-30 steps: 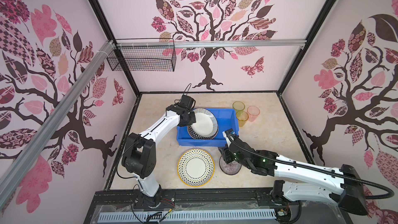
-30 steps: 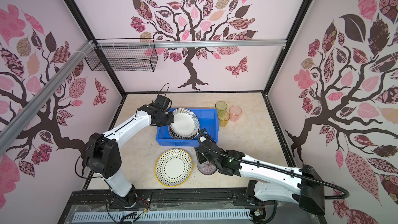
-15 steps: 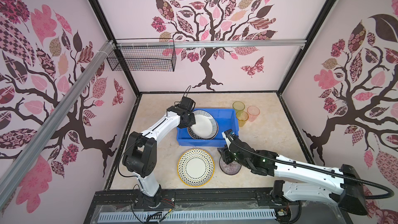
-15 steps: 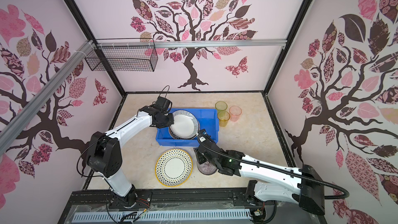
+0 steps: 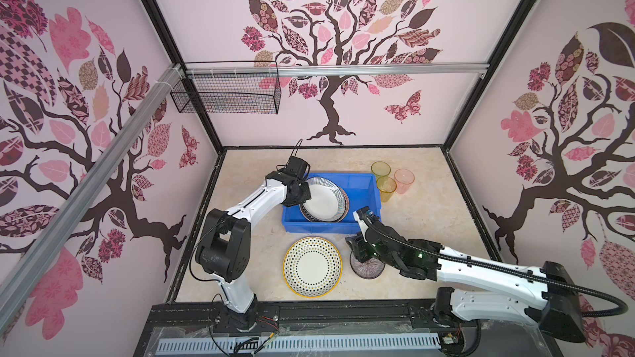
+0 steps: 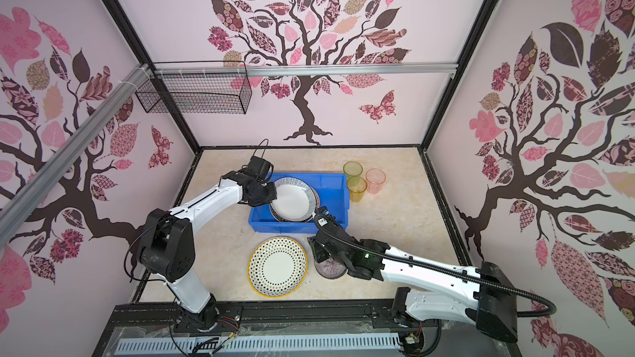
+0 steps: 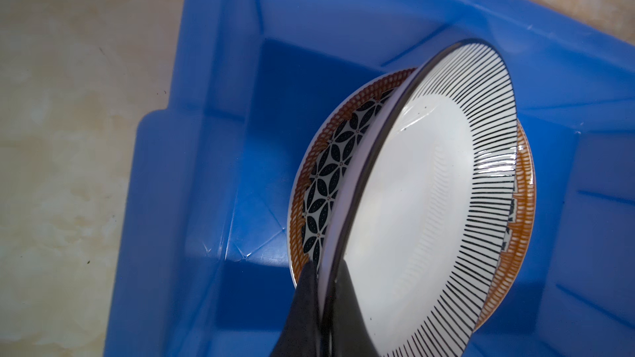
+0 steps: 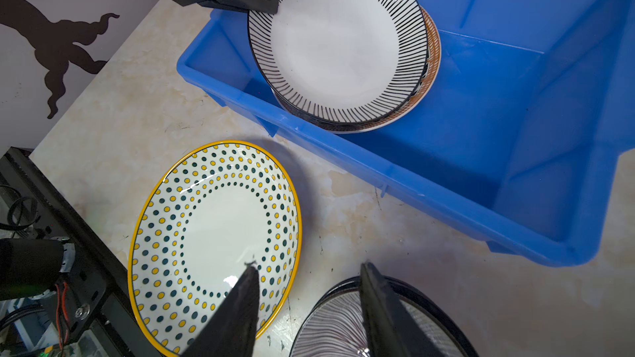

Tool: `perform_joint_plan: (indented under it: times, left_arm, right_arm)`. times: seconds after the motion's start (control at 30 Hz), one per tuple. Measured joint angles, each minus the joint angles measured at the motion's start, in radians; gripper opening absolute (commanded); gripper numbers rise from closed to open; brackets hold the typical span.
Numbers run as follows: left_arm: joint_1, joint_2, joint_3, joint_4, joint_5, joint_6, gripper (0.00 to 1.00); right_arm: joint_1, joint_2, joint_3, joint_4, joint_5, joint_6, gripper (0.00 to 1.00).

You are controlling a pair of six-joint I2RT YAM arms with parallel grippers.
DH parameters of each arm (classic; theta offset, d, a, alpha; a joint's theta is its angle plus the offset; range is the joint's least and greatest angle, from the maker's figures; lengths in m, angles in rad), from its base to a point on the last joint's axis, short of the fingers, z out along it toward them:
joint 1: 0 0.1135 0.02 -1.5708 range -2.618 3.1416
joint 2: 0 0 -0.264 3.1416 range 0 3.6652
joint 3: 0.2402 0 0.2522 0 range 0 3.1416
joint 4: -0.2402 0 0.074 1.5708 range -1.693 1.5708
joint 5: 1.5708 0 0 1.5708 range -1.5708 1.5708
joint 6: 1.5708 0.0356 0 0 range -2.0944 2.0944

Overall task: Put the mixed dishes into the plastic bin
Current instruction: 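Lower the striped plate onto the patterned bowl in the blue bin with the left gripper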

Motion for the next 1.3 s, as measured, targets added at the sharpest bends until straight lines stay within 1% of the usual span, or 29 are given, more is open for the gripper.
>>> perform_joint_plan:
  times: [0.23, 0.6, 0.77, 0.93, 1.3]
  left_arm:
    - [0.001, 0.002, -0.028, 0.036, 0.024, -0.019, 0.00]
    - [0.010, 0.004, -0.070, 0.089, 0.056, -0.043, 0.04]
    - [0.010, 0.023, -0.071, 0.103, 0.072, -0.050, 0.09]
    - [0.013, 0.044, -0.086, 0.133, 0.081, -0.055, 0.09]
    - [0.019, 0.064, -0.089, 0.148, 0.090, -0.055, 0.15]
  right_arm:
    - [0.000, 0.007, 0.002, 0.000, -0.023, 0.003, 0.51]
    - [0.000, 0.041, 0.005, -0.008, -0.061, 0.005, 0.52]
    - [0.000, 0.047, 0.021, -0.016, -0.074, 0.008, 0.52]
    - [0.000, 0.056, 0.042, -0.015, -0.084, 0.009, 0.52]
    - [0.000, 0.078, 0.042, -0.023, -0.101, 0.012, 0.53]
